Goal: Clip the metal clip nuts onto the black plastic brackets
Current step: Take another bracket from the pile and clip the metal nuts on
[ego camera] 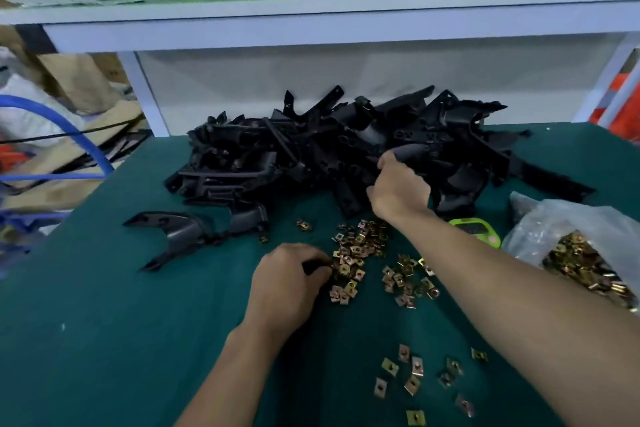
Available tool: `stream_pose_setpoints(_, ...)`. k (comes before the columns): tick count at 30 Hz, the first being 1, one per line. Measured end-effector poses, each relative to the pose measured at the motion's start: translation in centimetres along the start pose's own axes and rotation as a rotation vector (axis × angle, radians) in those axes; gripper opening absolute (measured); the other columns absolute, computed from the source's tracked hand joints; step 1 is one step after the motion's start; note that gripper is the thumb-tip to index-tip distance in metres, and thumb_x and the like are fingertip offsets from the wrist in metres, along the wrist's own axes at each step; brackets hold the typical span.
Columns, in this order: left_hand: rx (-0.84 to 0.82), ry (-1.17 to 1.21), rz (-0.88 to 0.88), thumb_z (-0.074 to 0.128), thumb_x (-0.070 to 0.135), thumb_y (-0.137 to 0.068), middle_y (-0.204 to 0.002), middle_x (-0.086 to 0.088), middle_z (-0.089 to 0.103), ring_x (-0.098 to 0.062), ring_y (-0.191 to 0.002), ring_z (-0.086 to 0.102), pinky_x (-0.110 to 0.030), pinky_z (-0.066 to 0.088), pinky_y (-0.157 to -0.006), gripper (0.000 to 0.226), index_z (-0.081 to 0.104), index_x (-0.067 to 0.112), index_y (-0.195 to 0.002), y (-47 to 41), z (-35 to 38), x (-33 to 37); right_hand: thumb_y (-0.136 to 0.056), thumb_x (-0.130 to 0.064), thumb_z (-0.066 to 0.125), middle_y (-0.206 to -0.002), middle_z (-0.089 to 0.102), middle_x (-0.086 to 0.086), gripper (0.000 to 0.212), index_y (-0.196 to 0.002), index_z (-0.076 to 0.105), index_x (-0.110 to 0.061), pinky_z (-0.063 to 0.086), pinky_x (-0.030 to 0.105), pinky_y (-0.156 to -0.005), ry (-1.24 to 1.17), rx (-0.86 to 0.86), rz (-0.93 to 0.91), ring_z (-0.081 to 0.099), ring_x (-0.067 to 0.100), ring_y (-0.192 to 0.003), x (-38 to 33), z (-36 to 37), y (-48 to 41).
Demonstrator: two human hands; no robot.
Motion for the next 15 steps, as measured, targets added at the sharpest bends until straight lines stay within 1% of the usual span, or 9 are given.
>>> stream_pose_setpoints(2, 0.025, 0.028, -0.042, 0.077, 0.032, -0.084, -0.092, 0.025, 0.070, 0.003, -0.090, 0.060, -0.019, 0.048, -0.079, 0.007, 0.078, 0.036, -0.091, 0.0, -0.2, -0.1, -0.098, -0.023, 0.062, -0.112, 0.066, 0.005, 0.033, -0.128, 0.049, -0.025, 0.041, 0.037, -0.071, 0.001, 0.093, -0.039, 0.065, 0.033, -0.094, 0.0, -1.0, 0.4)
stream_pose_setpoints(4, 0.071, 0.091, -0.113, 0.081, 0.032, -0.079, -0.086, 0.027, 0.069, 0.007, -0.085, 0.061, -0.015, 0.047, -0.076, 0.008, 0.076, 0.037, -0.083, 0.1, -0.4, -0.4, -0.099, -0.028, 0.061, -0.114, 0.068, 0.002, 0.034, -0.132, 0.054, -0.025, 0.041, 0.036, -0.074, -0.090, 0.162, -0.079, 0.066, 0.031, -0.097, -0.2, -2.6, 1.4)
stream_pose_setpoints(5, 0.086, 0.117, -0.145, 0.082, 0.032, -0.077, -0.084, 0.027, 0.068, 0.008, -0.084, 0.061, -0.014, 0.048, -0.074, 0.010, 0.075, 0.038, -0.080, 0.1, -0.4, -0.6, -0.100, -0.030, 0.060, -0.115, 0.068, 0.001, 0.036, -0.135, 0.055, -0.025, 0.045, 0.038, -0.079, -0.176, 0.189, -0.107, 0.066, 0.029, -0.101, -0.4, -3.5, 2.2)
stream_pose_setpoints(7, 0.093, 0.137, -0.176, 0.082, 0.034, -0.077, -0.081, 0.025, 0.067, 0.009, -0.083, 0.060, -0.014, 0.047, -0.069, 0.012, 0.071, 0.039, -0.077, 0.1, -0.3, -0.7, -0.100, -0.029, 0.059, -0.114, 0.069, 0.001, 0.036, -0.135, 0.060, -0.020, 0.049, 0.039, -0.090, -0.360, 0.269, -0.213, 0.063, 0.024, -0.105, -0.8, -5.9, 4.4)
stream_pose_setpoints(9, 0.091, 0.127, -0.182, 0.079, 0.039, -0.079, -0.082, 0.020, 0.066, 0.002, -0.080, 0.060, -0.019, 0.047, -0.064, 0.013, 0.066, 0.037, -0.078, 0.1, -0.2, -0.7, -0.097, -0.028, 0.059, -0.103, 0.069, -0.002, 0.032, -0.127, 0.067, -0.017, 0.047, 0.037, -0.087, -0.384, 0.412, -0.356, 0.060, 0.019, -0.098, -1.3, -8.9, 7.9)
stream_pose_setpoints(11, 0.118, 0.090, -0.147, 0.073, 0.042, -0.085, -0.083, 0.014, 0.065, -0.006, -0.076, 0.060, -0.026, 0.044, -0.062, 0.013, 0.062, 0.034, -0.081, 0.2, -0.2, -0.4, -0.095, -0.028, 0.061, -0.087, 0.067, -0.006, 0.023, -0.112, 0.073, -0.020, 0.043, 0.037, -0.081, -0.228, 0.489, -0.481, 0.056, 0.018, -0.084, -2.0, -10.4, 11.8)
stream_pose_setpoints(12, 0.143, 0.072, -0.121, 0.070, 0.040, -0.088, -0.082, 0.013, 0.065, -0.009, -0.075, 0.059, -0.028, 0.042, -0.062, 0.013, 0.062, 0.032, -0.082, 0.3, -0.3, -0.2, -0.094, -0.028, 0.064, -0.081, 0.066, -0.007, 0.015, -0.103, 0.074, -0.022, 0.040, 0.038, -0.078, -0.084, 0.483, -0.527, 0.055, 0.019, -0.079, -2.5, -10.2, 13.8)
stream_pose_setpoints(14, 0.180, 0.043, -0.096, 0.064, 0.036, -0.093, -0.080, 0.009, 0.065, -0.016, -0.074, 0.059, -0.031, 0.040, -0.062, 0.014, 0.064, 0.026, -0.083, 0.6, -0.5, 0.1, -0.088, -0.028, 0.073, -0.073, 0.064, -0.009, 0.004, -0.087, 0.069, -0.025, 0.036, 0.039, -0.076, 0.178, 0.391, -0.576, 0.056, 0.020, -0.073, -3.2, -8.3, 16.9)
stream_pose_setpoints(15, 0.189, 0.028, -0.083, 0.062, 0.033, -0.094, -0.080, 0.007, 0.065, -0.019, -0.074, 0.059, -0.032, 0.040, -0.063, 0.015, 0.065, 0.024, -0.083, 0.7, -0.8, 0.1, -0.084, -0.030, 0.076, -0.072, 0.064, -0.010, 0.010, -0.086, 0.067, -0.027, 0.035, 0.039, -0.076, 0.232, 0.314, -0.568, 0.057, 0.019, -0.074, -3.2, -6.9, 18.0)
Point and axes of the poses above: each hand's wrist, its own y-axis away from the middle knuckle, its own z-axis out of the palm, x = y × z, the point moved 6 cm from there along -y, towards the middle knuckle
